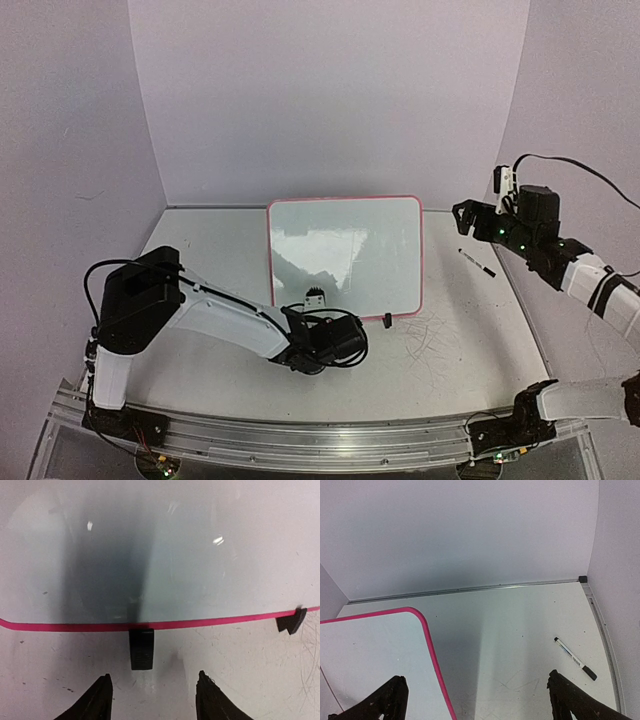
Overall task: Write a sentence on the whiteboard
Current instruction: Move the whiteboard to the center of the board, then pick up the whiteboard marker from the corner of the board.
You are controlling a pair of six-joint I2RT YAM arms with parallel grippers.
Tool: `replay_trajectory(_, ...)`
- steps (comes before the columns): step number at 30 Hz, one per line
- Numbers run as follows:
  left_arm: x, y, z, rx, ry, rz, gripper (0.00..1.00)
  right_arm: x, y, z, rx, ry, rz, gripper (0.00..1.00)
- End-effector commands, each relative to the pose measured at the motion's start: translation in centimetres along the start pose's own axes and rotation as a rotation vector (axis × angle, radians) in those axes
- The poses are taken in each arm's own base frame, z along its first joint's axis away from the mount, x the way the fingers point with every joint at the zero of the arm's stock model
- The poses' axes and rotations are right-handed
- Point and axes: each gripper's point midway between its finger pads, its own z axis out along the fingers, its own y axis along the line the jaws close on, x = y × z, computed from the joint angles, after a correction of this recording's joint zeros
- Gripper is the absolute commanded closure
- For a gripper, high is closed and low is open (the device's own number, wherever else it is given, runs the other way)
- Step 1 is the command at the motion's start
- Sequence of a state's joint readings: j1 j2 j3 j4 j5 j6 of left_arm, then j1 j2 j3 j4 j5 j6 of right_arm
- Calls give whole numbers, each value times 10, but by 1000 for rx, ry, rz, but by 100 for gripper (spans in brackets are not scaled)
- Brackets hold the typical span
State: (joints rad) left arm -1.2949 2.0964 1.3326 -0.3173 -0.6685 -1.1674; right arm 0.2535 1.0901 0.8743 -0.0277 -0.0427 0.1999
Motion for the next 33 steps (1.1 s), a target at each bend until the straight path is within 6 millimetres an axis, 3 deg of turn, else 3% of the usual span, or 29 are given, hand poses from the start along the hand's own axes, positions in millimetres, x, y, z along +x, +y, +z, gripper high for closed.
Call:
replay_trajectory(1, -51, -2, -44, 53, -92, 29, 31, -4, -26, -10, 144, -44, -15, 2)
replay_trajectory(3, -52, -2, -53, 82, -69, 99, 22, 2, -38, -2, 212, -21, -49, 2)
replay_trajectory(7, -56, -2, -73, 199, -63, 192, 11, 25, -70, 32, 312, 96, -90, 12)
replay_trajectory(11, -71, -9, -112, 416, -139, 291, 1, 42, -101, 71, 357, 202, -99, 13)
replay_trajectory(15, -100, -18, -155, 555, -244, 391, 1, 59, -127, 129, 306, 334, -114, 17)
replay_trajectory(18, -120, -28, -172, 605, -284, 411, 1, 69, -149, 166, 317, 416, -163, 23)
replay_trajectory(19, -124, -31, -176, 622, -292, 410, 1, 66, -168, 172, 349, 426, -156, 24)
replay_trajectory(22, -132, -41, -189, 677, -302, 416, 1, 71, -181, 198, 296, 488, -146, 27)
replay_trajectory(27, -144, -48, -204, 731, -327, 416, 1, 106, -188, 221, 241, 655, -156, 30)
replay_trajectory(33, -158, -56, -211, 738, -365, 421, 1, 130, -190, 222, 227, 712, -145, 38)
